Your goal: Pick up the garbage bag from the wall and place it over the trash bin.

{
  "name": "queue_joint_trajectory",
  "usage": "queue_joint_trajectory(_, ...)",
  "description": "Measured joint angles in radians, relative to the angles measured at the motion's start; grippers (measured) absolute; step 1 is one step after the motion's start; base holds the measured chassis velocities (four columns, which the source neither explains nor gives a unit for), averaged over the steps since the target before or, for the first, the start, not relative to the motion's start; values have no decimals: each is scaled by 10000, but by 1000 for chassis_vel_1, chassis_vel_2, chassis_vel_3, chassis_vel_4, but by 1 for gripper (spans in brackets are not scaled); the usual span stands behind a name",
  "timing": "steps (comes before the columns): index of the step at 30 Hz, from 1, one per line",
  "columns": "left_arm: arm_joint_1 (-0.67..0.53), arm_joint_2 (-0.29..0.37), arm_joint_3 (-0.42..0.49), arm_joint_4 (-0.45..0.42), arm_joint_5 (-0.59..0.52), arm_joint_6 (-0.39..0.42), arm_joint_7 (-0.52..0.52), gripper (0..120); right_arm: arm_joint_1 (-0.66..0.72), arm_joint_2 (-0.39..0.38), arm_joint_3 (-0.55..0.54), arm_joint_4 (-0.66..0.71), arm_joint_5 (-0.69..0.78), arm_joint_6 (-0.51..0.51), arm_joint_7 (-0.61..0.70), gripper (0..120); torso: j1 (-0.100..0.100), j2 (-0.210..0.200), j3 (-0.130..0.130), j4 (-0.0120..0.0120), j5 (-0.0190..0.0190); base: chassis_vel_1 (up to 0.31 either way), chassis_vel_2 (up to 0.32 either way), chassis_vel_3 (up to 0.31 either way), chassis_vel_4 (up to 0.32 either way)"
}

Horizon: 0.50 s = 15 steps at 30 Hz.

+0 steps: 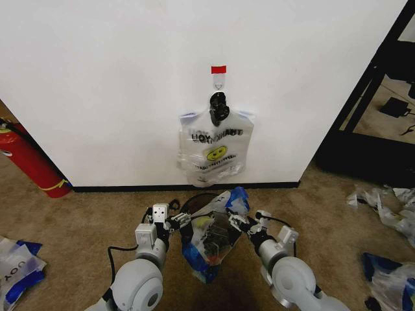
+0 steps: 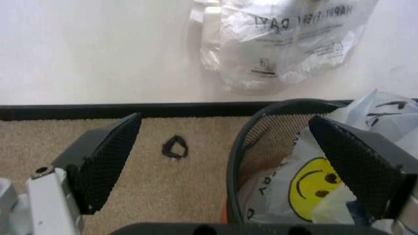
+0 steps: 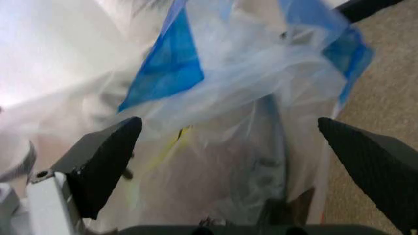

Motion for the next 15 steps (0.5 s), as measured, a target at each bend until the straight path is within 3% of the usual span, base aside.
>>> queue_joint_trajectory(15, 266, -143, -29, 27, 416, -297, 42, 100, 841, -275, -77, -806, 322, -1845, -177, 100, 0, 0, 0, 1, 1, 0, 0, 0, 0)
